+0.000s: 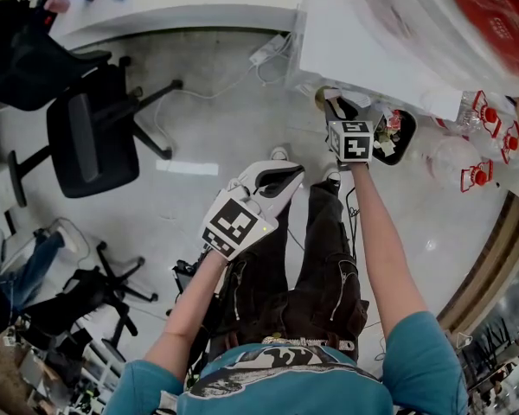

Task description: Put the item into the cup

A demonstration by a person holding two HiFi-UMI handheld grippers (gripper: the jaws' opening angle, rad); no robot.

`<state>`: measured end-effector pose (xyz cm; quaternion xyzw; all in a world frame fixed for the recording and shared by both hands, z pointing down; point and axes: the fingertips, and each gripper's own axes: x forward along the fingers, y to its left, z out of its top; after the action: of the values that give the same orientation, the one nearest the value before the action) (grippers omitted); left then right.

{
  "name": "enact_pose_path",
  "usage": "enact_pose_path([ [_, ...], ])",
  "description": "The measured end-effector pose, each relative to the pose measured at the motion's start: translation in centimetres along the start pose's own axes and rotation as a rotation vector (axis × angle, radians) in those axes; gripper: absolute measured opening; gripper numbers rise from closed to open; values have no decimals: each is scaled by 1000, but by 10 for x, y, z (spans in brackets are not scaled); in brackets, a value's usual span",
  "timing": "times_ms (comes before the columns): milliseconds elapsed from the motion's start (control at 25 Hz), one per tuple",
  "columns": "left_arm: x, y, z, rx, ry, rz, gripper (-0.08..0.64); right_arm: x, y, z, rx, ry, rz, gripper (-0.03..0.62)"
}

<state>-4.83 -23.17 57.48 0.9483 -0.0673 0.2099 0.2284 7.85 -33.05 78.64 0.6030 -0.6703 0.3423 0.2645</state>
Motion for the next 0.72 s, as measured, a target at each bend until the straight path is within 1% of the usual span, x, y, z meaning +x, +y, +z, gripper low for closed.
enact_pose_path([
  [240, -1, -3, 3, 10, 2, -1, 12, -19, 11, 1, 42, -30, 39, 121],
  [400, -3, -3, 9, 22, -7, -1, 12, -40, 24, 8, 68, -72, 78, 121],
  [720, -13, -6, 27, 50, -12, 12, 12, -105, 53, 34, 97, -176, 159, 110],
])
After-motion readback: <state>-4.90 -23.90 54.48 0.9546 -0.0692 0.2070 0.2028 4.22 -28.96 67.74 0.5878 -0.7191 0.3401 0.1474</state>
